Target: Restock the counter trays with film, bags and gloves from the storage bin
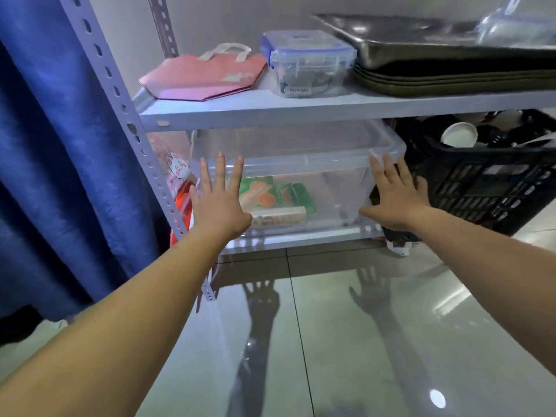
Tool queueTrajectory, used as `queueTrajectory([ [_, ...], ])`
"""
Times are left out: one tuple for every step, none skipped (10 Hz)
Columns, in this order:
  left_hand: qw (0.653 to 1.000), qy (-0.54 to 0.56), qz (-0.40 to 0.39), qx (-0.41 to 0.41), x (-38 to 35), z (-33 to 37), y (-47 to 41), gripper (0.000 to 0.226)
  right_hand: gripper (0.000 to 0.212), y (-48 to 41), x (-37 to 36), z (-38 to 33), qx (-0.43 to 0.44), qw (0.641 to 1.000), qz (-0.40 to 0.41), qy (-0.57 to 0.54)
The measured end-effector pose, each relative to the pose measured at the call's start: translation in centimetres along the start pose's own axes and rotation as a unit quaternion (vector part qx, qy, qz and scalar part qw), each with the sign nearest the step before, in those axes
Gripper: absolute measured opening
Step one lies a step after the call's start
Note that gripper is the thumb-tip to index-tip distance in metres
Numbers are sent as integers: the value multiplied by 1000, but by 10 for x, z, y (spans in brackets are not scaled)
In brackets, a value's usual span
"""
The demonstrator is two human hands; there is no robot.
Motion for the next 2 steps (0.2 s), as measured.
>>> queueTrajectory([
  [999,-8,-42,-10,34,15,41,108,103,59,1,5,-10,999,-36,-35],
  [997,3,-74,-39,66,27,81,106,99,115,19,10,-5,998,-43,-46],
])
Point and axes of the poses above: each hand's wrist, its own y-axis away from the middle knuckle, its own x-axis out of the back of the hand, z = x × y, the point moved 2 cm from there along -y, towards the middle knuckle, and after that the axes turned 15 degrees about -z, right-handed, at the moved point
